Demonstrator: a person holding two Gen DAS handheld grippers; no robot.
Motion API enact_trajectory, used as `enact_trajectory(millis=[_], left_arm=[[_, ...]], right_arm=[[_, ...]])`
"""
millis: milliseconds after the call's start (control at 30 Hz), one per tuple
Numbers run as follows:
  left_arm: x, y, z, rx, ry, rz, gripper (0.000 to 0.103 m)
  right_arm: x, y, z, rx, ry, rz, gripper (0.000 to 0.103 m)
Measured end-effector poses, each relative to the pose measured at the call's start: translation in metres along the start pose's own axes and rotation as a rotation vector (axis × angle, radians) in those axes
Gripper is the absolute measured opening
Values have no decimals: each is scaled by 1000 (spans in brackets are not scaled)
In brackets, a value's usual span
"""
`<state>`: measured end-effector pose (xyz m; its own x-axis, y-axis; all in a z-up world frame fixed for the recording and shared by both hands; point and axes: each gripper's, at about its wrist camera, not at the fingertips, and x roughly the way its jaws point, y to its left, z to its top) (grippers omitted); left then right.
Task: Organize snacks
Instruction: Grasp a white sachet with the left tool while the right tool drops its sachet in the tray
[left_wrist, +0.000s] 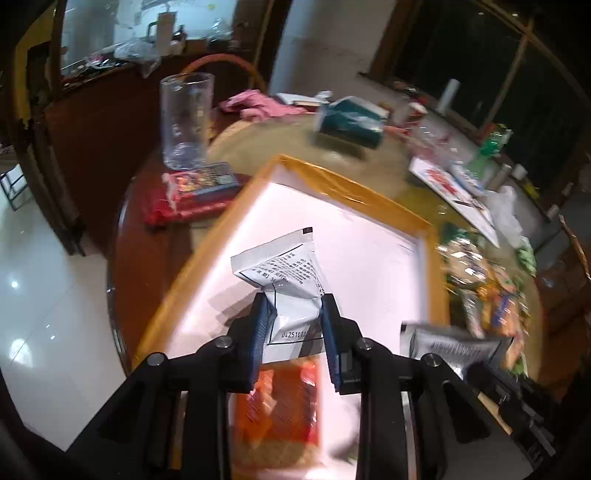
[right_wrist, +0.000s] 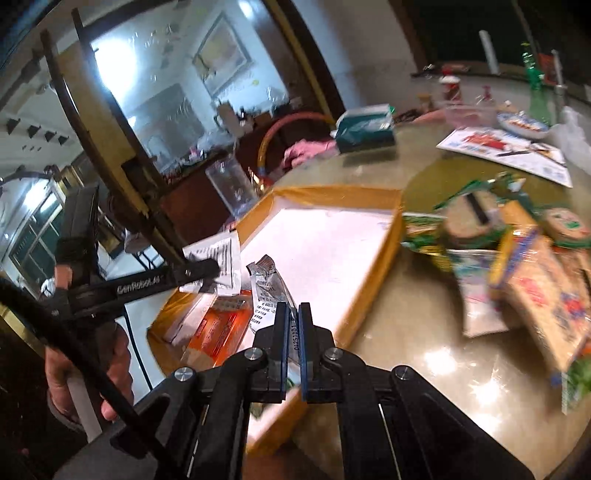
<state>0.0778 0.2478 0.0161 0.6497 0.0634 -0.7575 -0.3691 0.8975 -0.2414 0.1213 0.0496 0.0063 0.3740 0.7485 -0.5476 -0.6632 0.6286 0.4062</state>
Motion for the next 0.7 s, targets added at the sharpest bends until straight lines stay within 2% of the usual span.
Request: enact_trajectory(millis=[133,300,333,367,400,467,500,567,633,700], left_arm=[[22,6,13,27,43,22,30],[47,8,19,64,133,42,32],[51,9,19,69,156,45,36],[52,10,19,67,170,52,45],[50,10,19,62,166,61,50],[35,9,16,56,100,84,69],[23,5,12,69,51,100,74],[3,-5,4,101,-12,121,82],[-16,-18,-8,124,-60,125,82],[-38,-36,-25,140,-108,83,83]], right_arm=[[26,8,2,-29,46,-44,2],[43,11,0,-35,95,-31,6],[43,12,0,-42,93,-25,7],[42,13,0,-48,89,-13,11],[40,13,0,-44,84,1,18],[31,13,1,-33,53,20,53],[25,13,1,-30,30,28,58],[5,11,-3,-31,-12,33,60],[-15,6,-10,-25,-50,42,62],[-38,-6,-21,1,-88,39,68]])
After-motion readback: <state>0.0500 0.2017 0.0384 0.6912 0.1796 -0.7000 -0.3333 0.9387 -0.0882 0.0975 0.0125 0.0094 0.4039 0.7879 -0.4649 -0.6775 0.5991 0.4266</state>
